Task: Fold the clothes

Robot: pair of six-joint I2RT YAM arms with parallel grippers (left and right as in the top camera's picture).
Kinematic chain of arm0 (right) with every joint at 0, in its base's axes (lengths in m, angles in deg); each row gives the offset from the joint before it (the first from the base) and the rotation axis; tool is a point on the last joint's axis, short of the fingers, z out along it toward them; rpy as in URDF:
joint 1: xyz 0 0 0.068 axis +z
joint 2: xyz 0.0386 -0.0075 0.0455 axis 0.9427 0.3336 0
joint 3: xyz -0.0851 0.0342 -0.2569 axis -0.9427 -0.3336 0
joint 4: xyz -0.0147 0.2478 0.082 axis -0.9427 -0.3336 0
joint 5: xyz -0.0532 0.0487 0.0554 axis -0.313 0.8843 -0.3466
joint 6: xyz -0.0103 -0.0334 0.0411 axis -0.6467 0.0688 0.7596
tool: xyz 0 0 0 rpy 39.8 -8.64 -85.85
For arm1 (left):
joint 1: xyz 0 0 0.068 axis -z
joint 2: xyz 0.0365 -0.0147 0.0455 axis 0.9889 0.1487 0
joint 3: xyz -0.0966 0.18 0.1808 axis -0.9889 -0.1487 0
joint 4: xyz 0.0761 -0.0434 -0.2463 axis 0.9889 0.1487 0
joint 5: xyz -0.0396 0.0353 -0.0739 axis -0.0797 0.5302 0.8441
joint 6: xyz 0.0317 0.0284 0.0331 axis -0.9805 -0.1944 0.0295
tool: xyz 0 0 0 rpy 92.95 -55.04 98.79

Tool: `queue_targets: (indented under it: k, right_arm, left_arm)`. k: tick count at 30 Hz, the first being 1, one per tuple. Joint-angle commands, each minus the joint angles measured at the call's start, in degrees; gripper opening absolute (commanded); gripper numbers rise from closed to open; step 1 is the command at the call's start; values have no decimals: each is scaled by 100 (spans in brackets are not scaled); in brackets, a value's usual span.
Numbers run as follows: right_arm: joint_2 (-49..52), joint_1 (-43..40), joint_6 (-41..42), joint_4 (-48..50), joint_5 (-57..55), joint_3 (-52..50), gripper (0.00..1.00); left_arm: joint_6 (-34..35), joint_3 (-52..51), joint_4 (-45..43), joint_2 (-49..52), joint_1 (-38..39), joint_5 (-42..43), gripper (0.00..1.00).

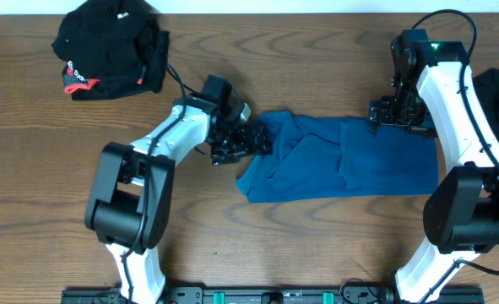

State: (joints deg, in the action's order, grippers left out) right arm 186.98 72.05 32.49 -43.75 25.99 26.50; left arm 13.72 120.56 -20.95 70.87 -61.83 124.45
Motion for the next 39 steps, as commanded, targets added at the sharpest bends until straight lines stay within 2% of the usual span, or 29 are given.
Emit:
queue_targets:
  k: [1,8,9,14,18,20,26,29,33,39]
  right_arm:
    - [61,-13,44,13,35,120,99]
    - [61,-13,46,15,35,120,99]
    - [61,-13,46,15,35,120,99]
    - [61,-13,46,13,35,120,99]
    - [61,-11,48,13,37,120,99]
    - [61,-11,52,13,37,120,99]
    - [61,-9,109,9,96,120,99]
    - [61,-9,107,11,96,120,99]
    - [61,-9,107,20,96,120,99]
    - [61,-9,107,37,96,120,99]
  left_arm:
    - [-94,-28,-7,201,133,85,98]
    - [-96,-28,-63,201,216,101,99]
    - [-96,-28,-72,201,216,101,96]
    - [-101,-28,-157,201,216,98,53]
    - [-101,-28,-186,201,205,96,14]
    - [-122,-28,-184,201,175,52,5]
    - [-142,-28,-85,201,-245,-26,6]
    - [-179,-28,203,201,-634,-435,6]
    - [-686,-26,634,199,-1126,-804,6]
    - [-883,-24,841,197,-1687,-876,6]
